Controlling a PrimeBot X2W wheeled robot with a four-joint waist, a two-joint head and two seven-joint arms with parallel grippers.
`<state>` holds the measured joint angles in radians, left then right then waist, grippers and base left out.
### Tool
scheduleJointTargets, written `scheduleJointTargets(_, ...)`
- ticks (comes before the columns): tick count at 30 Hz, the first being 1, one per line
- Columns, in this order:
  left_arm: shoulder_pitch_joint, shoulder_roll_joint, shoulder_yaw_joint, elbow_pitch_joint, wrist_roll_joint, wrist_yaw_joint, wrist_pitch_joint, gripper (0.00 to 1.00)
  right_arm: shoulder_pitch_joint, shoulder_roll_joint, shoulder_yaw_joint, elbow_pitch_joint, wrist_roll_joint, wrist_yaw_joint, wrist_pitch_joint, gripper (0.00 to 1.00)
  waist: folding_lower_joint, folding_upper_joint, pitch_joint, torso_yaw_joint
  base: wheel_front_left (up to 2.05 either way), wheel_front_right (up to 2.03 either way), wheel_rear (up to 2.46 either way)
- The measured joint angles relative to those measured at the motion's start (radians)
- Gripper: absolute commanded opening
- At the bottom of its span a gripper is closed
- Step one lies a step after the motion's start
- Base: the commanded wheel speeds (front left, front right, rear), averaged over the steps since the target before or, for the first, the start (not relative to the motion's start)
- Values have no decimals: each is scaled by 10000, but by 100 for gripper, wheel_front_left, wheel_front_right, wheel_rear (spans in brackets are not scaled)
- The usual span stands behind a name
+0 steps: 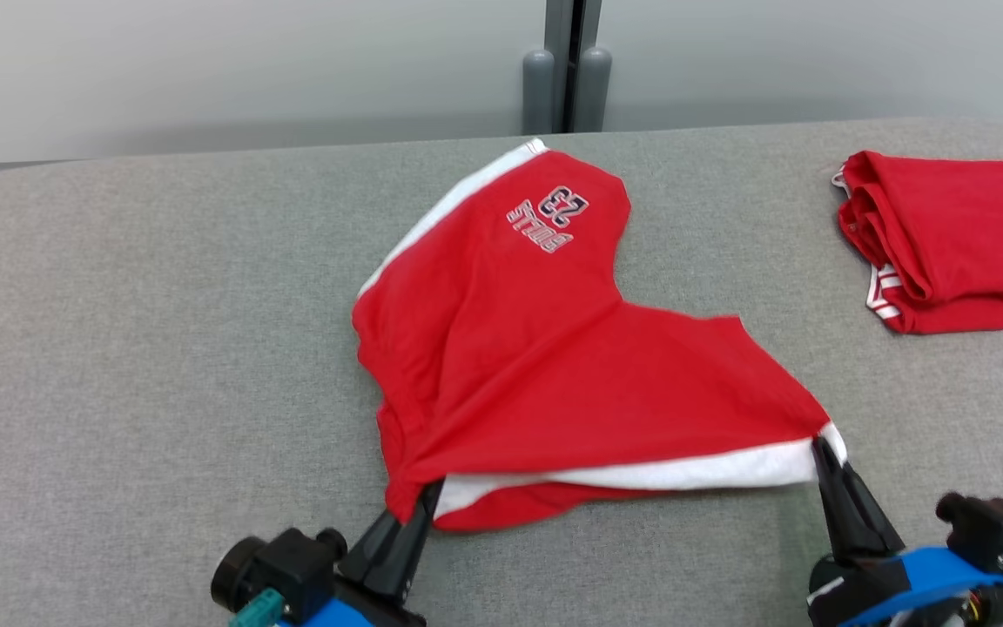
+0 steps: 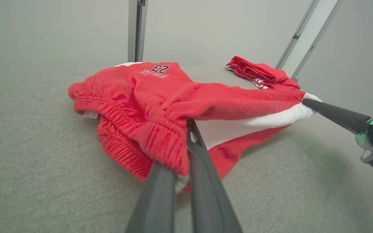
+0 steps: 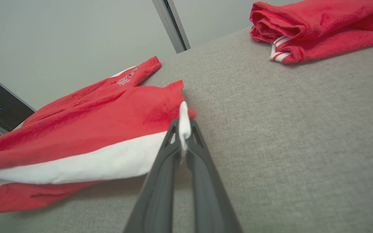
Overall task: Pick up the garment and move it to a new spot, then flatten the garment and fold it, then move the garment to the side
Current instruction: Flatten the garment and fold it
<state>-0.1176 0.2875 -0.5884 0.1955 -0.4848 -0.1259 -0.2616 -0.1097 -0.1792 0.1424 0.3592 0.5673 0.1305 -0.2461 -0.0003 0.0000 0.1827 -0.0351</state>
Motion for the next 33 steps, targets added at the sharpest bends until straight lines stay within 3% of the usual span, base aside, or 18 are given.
scheduleJointTargets(7, 569, 75, -625, -121, 98, -29, 0, 0, 1498, 245, -826, -1185, -54, 0, 635, 0, 1, -1, -326, 155, 0, 0, 0)
scheduleJointTargets(14, 412, 48, -794, -268, 197, -31, -2, 0, 1375, 324, -1450, -1889, -278, 0, 1187, 0, 2, 0, -337, 186, 0, 0, 0)
scheduleJointTargets(22, -557, 42, -554, -520, 360, -31, 0, 0, -728, 19, -1379, -1684, -552, 0, 1716, 0, 4, 0, 11, 421, 0, 0, 0)
scheduleJointTargets(33, -2441, -280, 128, -88, 171, -31, 0, 0, -5358, -445, -288, 786, -1080, 0, 2278, 0, 5, 0, 1290, 994, 0, 0, 0)
